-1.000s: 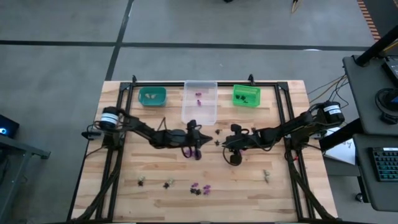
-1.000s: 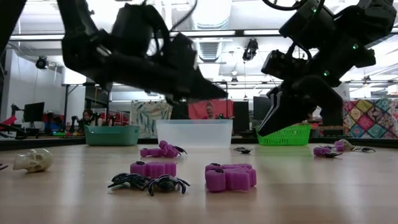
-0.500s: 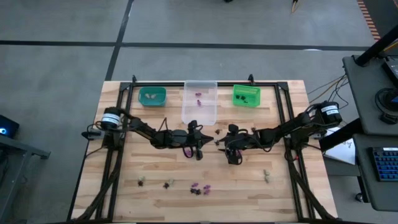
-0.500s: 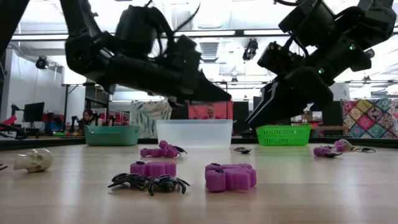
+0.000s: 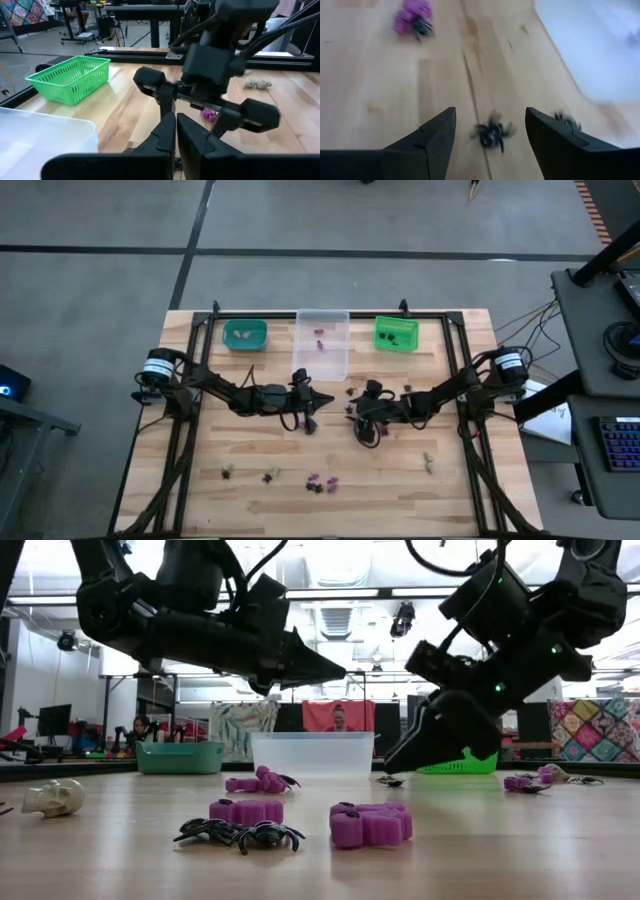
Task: Sort Halloween decoration
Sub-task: Put the black spider toy into the green bin
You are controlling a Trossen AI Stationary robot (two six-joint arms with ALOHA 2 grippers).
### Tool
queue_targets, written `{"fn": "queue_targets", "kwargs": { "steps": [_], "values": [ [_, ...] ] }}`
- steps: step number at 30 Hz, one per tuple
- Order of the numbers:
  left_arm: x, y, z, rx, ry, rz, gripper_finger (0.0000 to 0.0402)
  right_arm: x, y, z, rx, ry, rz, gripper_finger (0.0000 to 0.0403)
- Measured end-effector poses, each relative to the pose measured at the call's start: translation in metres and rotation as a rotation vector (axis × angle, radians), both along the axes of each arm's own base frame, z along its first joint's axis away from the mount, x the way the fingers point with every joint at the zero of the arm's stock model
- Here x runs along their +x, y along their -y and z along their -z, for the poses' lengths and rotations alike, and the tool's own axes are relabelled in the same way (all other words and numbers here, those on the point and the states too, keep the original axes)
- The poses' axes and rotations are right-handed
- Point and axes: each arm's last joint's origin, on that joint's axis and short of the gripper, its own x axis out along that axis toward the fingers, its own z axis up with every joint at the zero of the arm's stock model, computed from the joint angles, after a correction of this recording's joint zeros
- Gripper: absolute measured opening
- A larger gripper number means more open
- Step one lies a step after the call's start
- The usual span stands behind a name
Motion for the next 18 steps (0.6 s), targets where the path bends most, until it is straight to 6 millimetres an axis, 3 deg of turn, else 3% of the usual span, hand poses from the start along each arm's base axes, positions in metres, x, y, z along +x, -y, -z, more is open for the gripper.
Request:
{"fn": "queue_targets", "kwargs": {
  "steps": [7, 18],
  "values": [
    [0.000, -0.001, 0.000, 0.019, 0.000, -0.037, 0.0000, 0.001, 0.000, 0.014, 0.137, 0.008, 0.115, 0.0223],
    [0.000, -0.001, 0.000, 0.042, -0.004, -0.040, 0.0000, 0.006, -0.001, 0.026, 0.151, -0.021, 0.133, 0.0206]
  ]
}}
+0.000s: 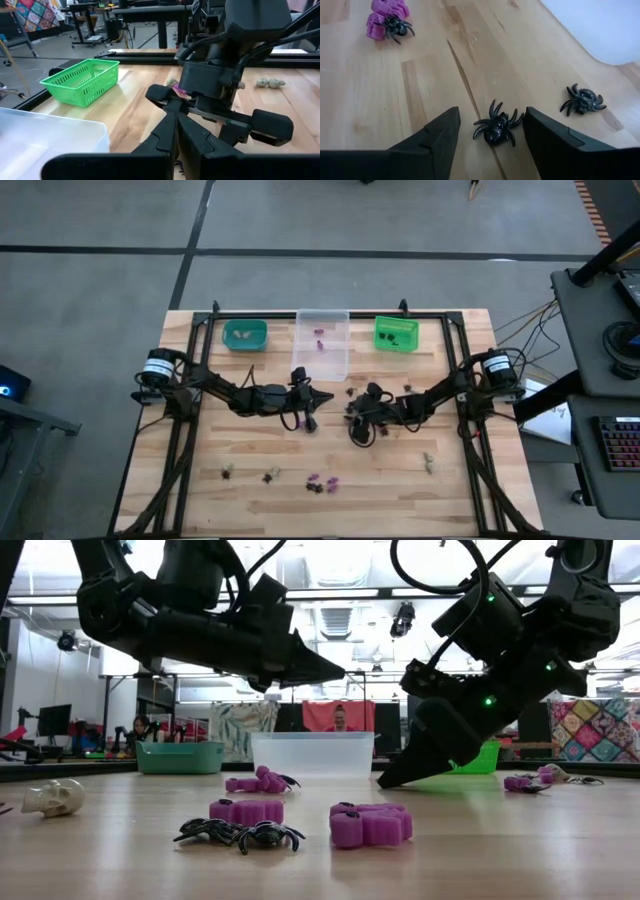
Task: Sort Halloween decoration
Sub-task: Put the black spider toy into the green bin
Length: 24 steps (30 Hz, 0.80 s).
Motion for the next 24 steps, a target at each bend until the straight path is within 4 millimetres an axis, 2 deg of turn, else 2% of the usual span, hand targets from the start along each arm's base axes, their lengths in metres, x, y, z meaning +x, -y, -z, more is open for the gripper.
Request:
{"fn": "queue_targets", "kwargs": {
  "steps": [17, 20, 24],
  "values": [
    [0.000, 0.000, -0.001, 0.010, 0.001, 0.001, 0.0000, 0.000, 0.000, -0.011, -0.020, 0.015, -0.044, 0.0135],
    [-0.001, 0.000, -0.007, 0.022, 0.017, 0.002, 0.0000, 0.000, 0.000, -0.011, -0.019, 0.016, -0.043, 0.0125],
    [-0.004, -0.001, -0.025, 0.087, 0.062, 0.006, 0.0000, 0.001, -0.001, -0.012, -0.020, 0.018, -0.043, 0.0116]
  ]
}}
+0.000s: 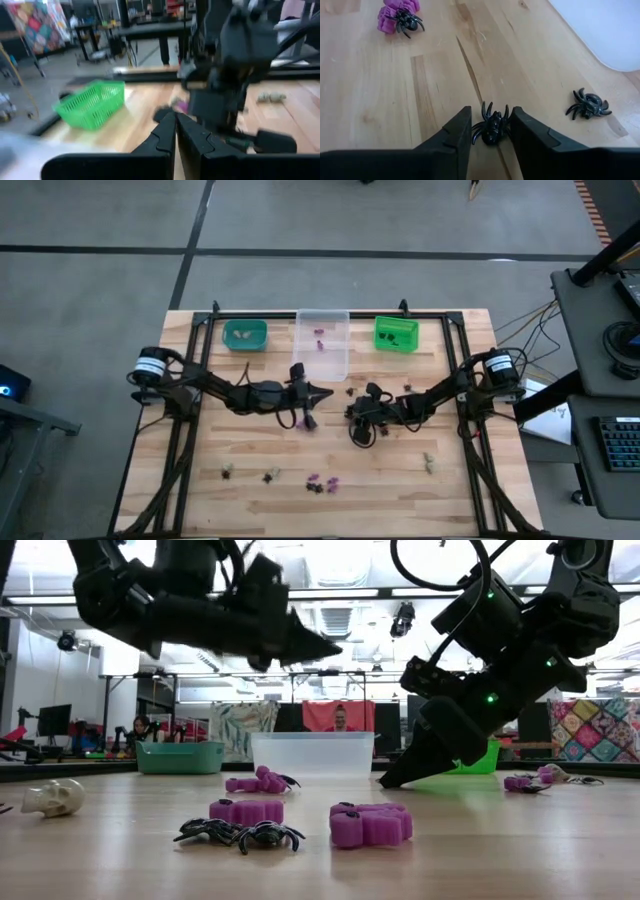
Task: Sort Halloween decoration
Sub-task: Put the black spider toy into the green bin
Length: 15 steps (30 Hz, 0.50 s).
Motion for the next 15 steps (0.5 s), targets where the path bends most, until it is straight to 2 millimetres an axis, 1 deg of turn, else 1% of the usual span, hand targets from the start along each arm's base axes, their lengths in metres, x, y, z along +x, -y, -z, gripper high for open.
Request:
{"fn": "queue_targets", "kwargs": {
  "steps": [4, 8, 11, 15],
  "values": [
    [-0.007, -0.001, -0.025, 0.085, 0.051, 0.001, 0.0000, 0.000, 0.000, -0.001, 0.001, 0.008, 0.001, 0.0110],
    [-0.018, -0.002, -0.046, 0.119, 0.075, -0.005, 0.0000, 0.001, 0.000, -0.003, 0.004, 0.024, 0.002, 0.0109],
    [-0.027, -0.003, -0.057, 0.121, 0.087, -0.040, 0.0000, 0.001, 0.000, -0.007, 0.013, 0.040, 0.008, 0.0109],
    [-0.037, -0.006, -0.065, 0.122, 0.063, -0.100, 0.0000, 0.002, 0.000, -0.016, 0.021, 0.074, 0.010, 0.0109]
  ]
}}
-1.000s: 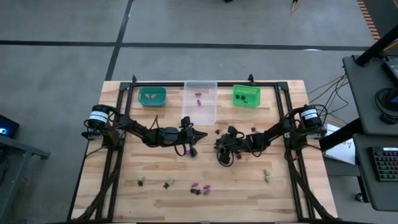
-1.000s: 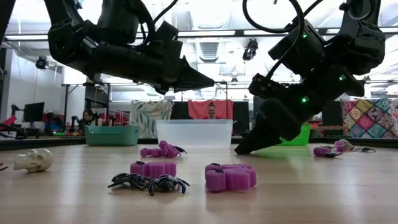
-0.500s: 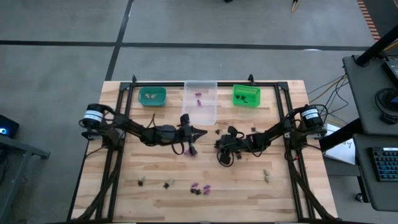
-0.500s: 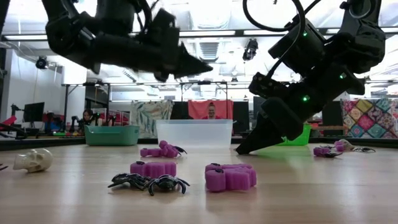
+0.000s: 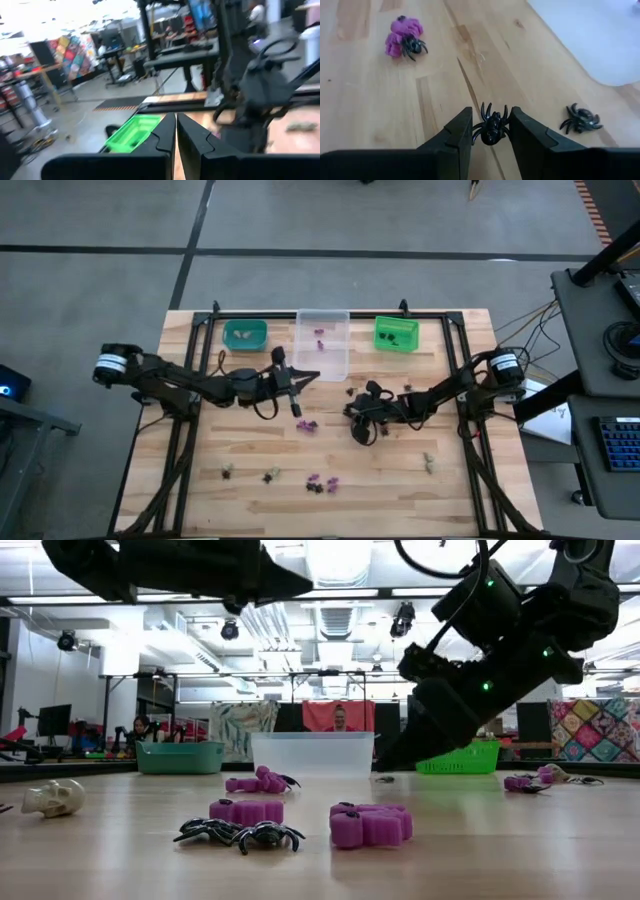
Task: Sort Halloween decoration
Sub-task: Put the black spider toy into the green bin
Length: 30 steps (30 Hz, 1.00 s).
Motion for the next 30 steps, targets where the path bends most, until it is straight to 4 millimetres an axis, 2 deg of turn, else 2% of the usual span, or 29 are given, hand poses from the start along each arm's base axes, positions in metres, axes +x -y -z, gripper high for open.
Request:
{"fn": "queue_targets", "kwargs": {
  "steps": [5, 9, 14, 19, 23, 27, 30],
  "values": [
    [-0.004, 0.000, -0.002, -0.001, -0.030, -0.005, 0.0000, 0.000, 0.003, -0.020, 0.029, 0.076, 0.022, 0.0109],
    [-0.004, 0.000, -0.002, -0.009, -0.026, -0.004, 0.0000, -0.005, 0.017, -0.041, 0.062, 0.111, 0.090, 0.0109],
    [-0.004, 0.000, -0.002, -0.009, -0.024, -0.004, 0.0000, -0.012, 0.052, -0.072, 0.083, 0.081, 0.256, 0.0109],
    [-0.004, 0.000, -0.002, -0.011, -0.024, -0.004, 0.0000, -0.038, 0.097, -0.094, 0.056, -0.130, 0.590, 0.0109],
    [-0.004, 0.000, -0.002, -0.020, -0.024, -0.003, 0.0000, -0.062, 0.131, -0.096, 0.036, -0.253, 0.811, 0.0109],
    [-0.004, 0.000, -0.001, -0.022, -0.028, -0.003, 0.0000, -0.073, 0.162, -0.091, 0.054, -0.263, 0.882, 0.0109],
    [-0.004, 0.000, -0.002, -0.030, -0.027, -0.002, 0.0000, -0.081, 0.176, -0.089, 0.075, -0.273, 0.936, 0.0109]
  ]
}}
